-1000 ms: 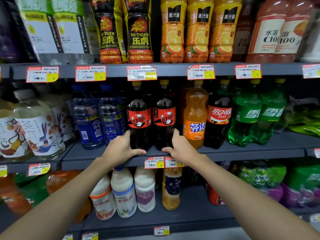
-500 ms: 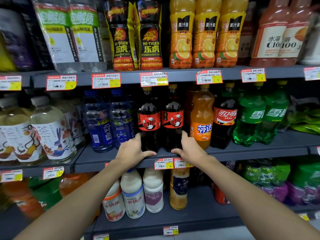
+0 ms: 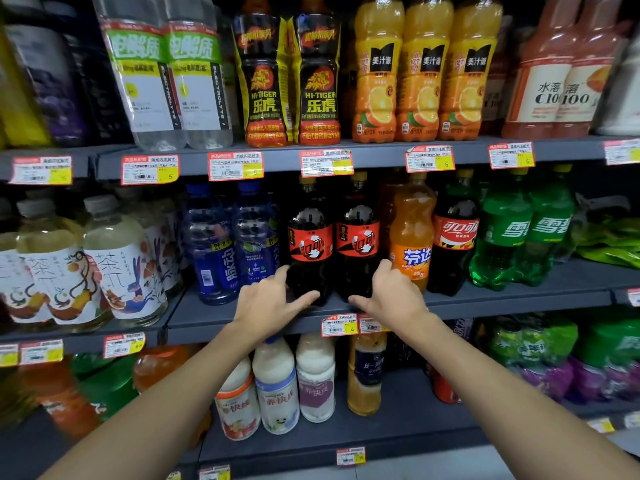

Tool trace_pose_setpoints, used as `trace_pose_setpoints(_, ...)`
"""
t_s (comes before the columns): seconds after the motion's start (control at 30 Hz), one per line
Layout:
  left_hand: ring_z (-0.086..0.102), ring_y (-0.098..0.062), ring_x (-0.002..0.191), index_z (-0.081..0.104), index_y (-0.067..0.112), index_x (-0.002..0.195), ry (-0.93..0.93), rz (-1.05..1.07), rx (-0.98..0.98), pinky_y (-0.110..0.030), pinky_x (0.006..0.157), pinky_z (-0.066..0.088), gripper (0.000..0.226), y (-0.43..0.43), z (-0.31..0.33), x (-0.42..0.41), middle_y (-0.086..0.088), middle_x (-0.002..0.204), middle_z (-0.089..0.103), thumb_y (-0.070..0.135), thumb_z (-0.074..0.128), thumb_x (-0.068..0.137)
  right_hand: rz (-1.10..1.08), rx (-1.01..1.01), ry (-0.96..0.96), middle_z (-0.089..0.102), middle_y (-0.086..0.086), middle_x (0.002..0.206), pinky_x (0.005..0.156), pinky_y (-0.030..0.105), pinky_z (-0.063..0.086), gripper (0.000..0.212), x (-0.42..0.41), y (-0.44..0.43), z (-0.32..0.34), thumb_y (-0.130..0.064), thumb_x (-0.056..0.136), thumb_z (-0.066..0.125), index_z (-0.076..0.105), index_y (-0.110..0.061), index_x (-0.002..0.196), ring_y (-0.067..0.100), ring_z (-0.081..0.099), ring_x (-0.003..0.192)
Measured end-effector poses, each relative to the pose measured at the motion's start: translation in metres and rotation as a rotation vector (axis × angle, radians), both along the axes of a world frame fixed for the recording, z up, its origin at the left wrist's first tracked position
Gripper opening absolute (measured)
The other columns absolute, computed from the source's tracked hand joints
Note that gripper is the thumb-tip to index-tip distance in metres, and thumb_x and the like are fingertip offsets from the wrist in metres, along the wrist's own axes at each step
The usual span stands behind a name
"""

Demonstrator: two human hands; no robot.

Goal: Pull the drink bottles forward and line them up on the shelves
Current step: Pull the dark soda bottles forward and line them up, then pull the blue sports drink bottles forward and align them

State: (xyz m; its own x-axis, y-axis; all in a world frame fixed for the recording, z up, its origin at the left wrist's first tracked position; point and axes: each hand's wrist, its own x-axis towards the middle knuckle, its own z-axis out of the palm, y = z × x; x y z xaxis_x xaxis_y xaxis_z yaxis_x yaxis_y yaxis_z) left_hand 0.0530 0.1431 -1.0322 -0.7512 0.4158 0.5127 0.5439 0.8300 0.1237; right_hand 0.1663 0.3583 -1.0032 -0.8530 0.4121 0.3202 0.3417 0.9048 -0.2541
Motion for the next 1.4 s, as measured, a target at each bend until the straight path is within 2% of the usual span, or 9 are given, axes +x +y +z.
trace_pose_setpoints(0.07,0.070,-0.013,0.082,0.055,0.030,0.131,0.072,-0.023,0.107,-0.034,0.067,0.052,0.075,-0.016,0.000,0.000,0.013,0.086,0.071,0.082,0.027,0.086,0.050,0.183,0.059,0.063,0.009,0.092,0.062,0.031,0.039,0.049,0.001,-0.016,0.015,-0.053,0.091,0.067,0.056,-0.008,0.106,0.032,0.069,0.093)
trace_pose_setpoints(0.13,0.067,-0.011,0.070,0.063,0.027,0.116,0.152,-0.054,0.188,-0.034,0.058,0.051,0.052,-0.032,-0.001,-0.003,0.012,0.076,0.067,0.067,0.040,0.093,0.148,0.243,0.095,0.068,0.014,0.096,0.063,0.033,0.038,0.038,-0.003,-0.039,0.025,-0.047,0.098,0.057,0.061,-0.009,0.102,0.035,0.069,0.091)
trace_pose_setpoints(0.27,0.066,-0.020,0.067,0.067,0.018,0.108,0.247,-0.058,0.196,-0.037,0.052,0.052,0.025,-0.058,0.002,-0.013,0.004,0.085,0.068,0.039,0.065,0.094,0.321,0.117,0.088,0.069,0.015,0.095,0.068,0.037,0.046,0.036,-0.021,-0.093,0.012,-0.045,0.101,0.048,0.061,-0.012,0.108,0.037,0.068,0.091)
trace_pose_setpoints(0.5,0.064,-0.024,0.063,0.066,0.014,0.106,0.387,-0.047,0.056,-0.032,0.048,0.044,0.026,-0.085,0.007,-0.032,-0.005,0.099,0.063,0.032,0.072,0.088,0.297,-0.155,0.054,0.066,0.020,0.111,0.081,0.042,0.052,0.041,-0.057,-0.141,-0.021,-0.041,0.099,0.054,0.052,-0.006,0.120,0.041,0.064,0.105)
trace_pose_setpoints(0.6,0.062,-0.027,0.078,0.060,0.010,0.111,0.440,0.030,0.155,-0.037,0.060,0.049,0.042,-0.092,0.000,-0.036,-0.011,0.104,0.057,0.033,0.078,0.081,0.265,-0.202,0.116,0.066,0.016,0.114,0.080,0.041,0.052,0.046,-0.070,-0.155,-0.025,-0.045,0.097,0.059,0.049,-0.006,0.120,0.037,0.065,0.105)
trace_pose_setpoints(0.73,0.048,-0.032,0.115,0.046,0.004,0.128,0.249,0.245,0.457,-0.044,0.094,0.045,0.078,-0.087,-0.012,-0.034,-0.017,0.124,0.048,0.046,0.083,0.073,0.177,-0.288,0.128,0.065,0.016,0.116,0.075,0.037,0.050,0.067,-0.088,-0.169,-0.026,-0.054,0.092,0.063,0.040,-0.003,0.130,0.035,0.066,0.106)
trace_pose_setpoints(0.9,0.050,-0.039,0.123,0.038,-0.003,0.140,-0.060,0.386,0.600,-0.047,0.101,0.043,0.108,-0.083,-0.018,-0.040,-0.023,0.134,0.050,0.063,0.082,0.067,0.034,-0.449,0.109,0.063,0.016,0.122,0.081,0.039,0.052,0.078,-0.112,-0.174,-0.019,-0.063,0.084,0.069,0.043,-0.002,0.126,0.035,0.064,0.112)
trace_pose_setpoints(1.2,0.055,-0.034,0.120,0.050,0.000,0.131,-0.154,0.234,0.685,-0.046,0.100,0.046,0.085,-0.099,-0.021,-0.052,-0.017,0.124,0.061,0.052,0.083,0.073,0.054,-0.530,0.138,0.064,0.016,0.119,0.080,0.043,0.057,0.066,-0.107,-0.175,-0.025,-0.054,0.089,0.070,0.045,-0.004,0.124,0.036,0.065,0.108)
trace_pose_setpoints(1.4,0.060,-0.025,0.109,0.056,0.015,0.124,-0.155,0.103,0.689,-0.036,0.088,0.046,0.065,-0.117,-0.023,-0.051,-0.005,0.115,0.066,0.047,0.084,0.074,0.087,-0.414,0.111,0.066,0.017,0.116,0.075,0.038,0.051,0.054,-0.091,-0.182,-0.027,-0.051,0.097,0.060,0.043,-0.006,0.121,0.035,0.066,0.106)
